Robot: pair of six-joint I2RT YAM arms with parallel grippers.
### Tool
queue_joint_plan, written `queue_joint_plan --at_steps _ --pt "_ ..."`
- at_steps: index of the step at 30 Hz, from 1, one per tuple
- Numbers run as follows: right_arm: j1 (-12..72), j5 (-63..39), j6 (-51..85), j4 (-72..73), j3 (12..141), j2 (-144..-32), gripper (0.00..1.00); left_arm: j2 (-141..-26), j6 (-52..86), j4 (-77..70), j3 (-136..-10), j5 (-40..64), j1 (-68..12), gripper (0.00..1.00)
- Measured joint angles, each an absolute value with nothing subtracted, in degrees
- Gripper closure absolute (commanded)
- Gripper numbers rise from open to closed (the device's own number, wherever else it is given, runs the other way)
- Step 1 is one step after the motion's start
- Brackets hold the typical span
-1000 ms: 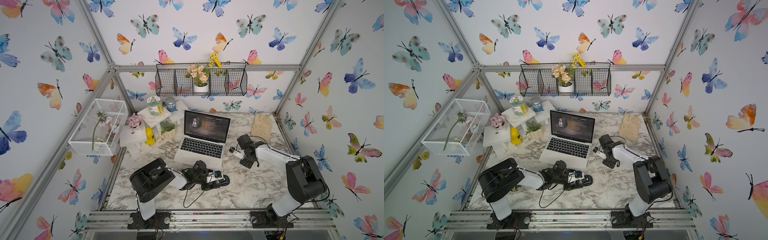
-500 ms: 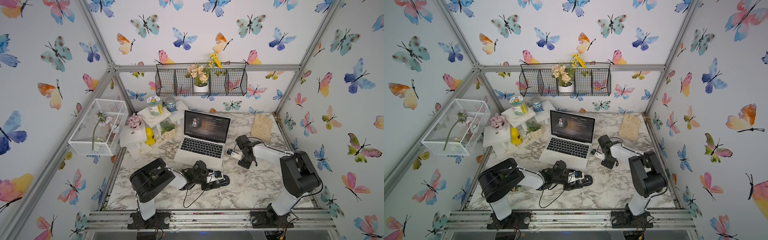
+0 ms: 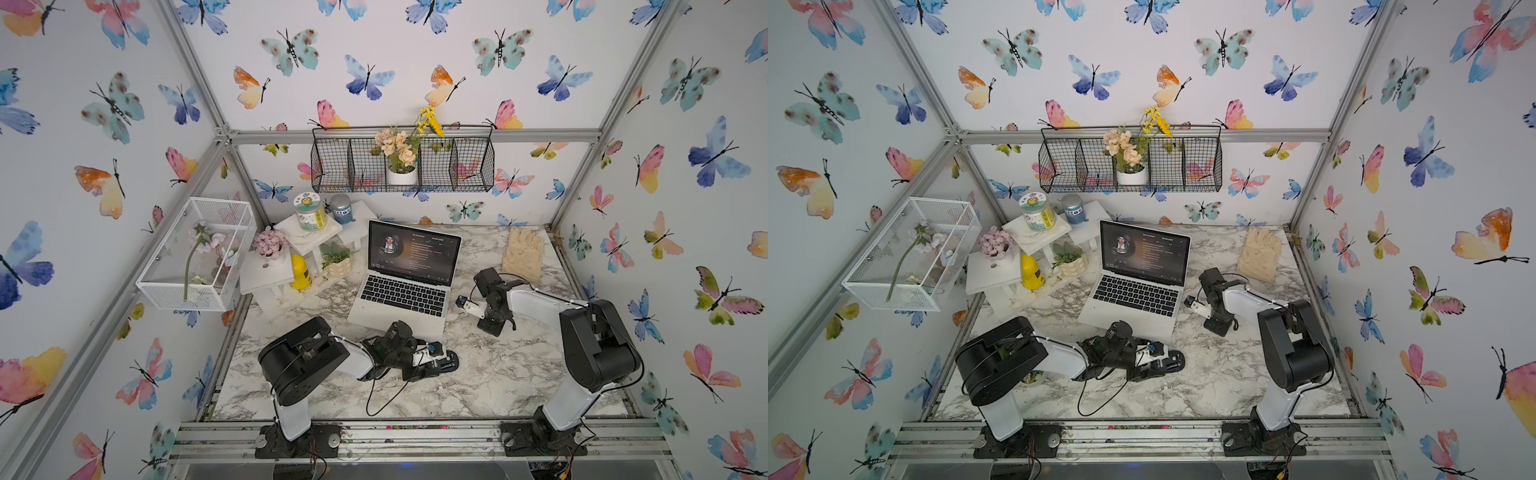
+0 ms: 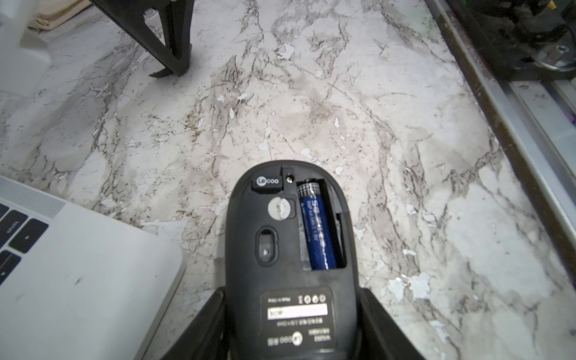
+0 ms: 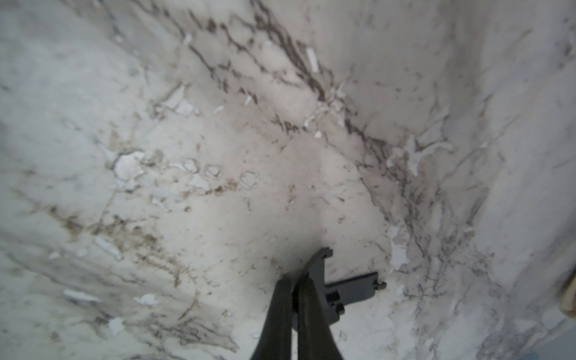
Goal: Remove the wireless mouse receiver from the laptop
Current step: Pick up the lid from the center of the board, then close the lid on the mouse.
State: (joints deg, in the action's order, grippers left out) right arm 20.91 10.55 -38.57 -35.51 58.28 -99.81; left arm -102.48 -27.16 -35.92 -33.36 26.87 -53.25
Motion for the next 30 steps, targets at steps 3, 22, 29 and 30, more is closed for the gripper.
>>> queue_joint_plan --at_steps 3,22,29,30 --pt "20.6 8.6 -36.9 -36.9 60.2 -99.9 0.98 -102.2 -27.1 -35.9 -33.1 26.9 -53.3 1.0" --pt "20.2 -51.7 5.5 3.2 38.1 -76.6 0.98 -95.7 -24.8 -38.5 -24.7 26.1 -49.7 1.0" --pt "20.2 -63.4 19.7 16.4 34.9 -79.4 0.97 -93.3 -24.4 -40.1 -21.8 26.8 -47.5 1.0" --pt "20.2 -64.6 21.9 18.7 33.6 -79.6 0.98 -93.1 -24.4 -40.2 -21.5 27.4 -47.4 1.0"
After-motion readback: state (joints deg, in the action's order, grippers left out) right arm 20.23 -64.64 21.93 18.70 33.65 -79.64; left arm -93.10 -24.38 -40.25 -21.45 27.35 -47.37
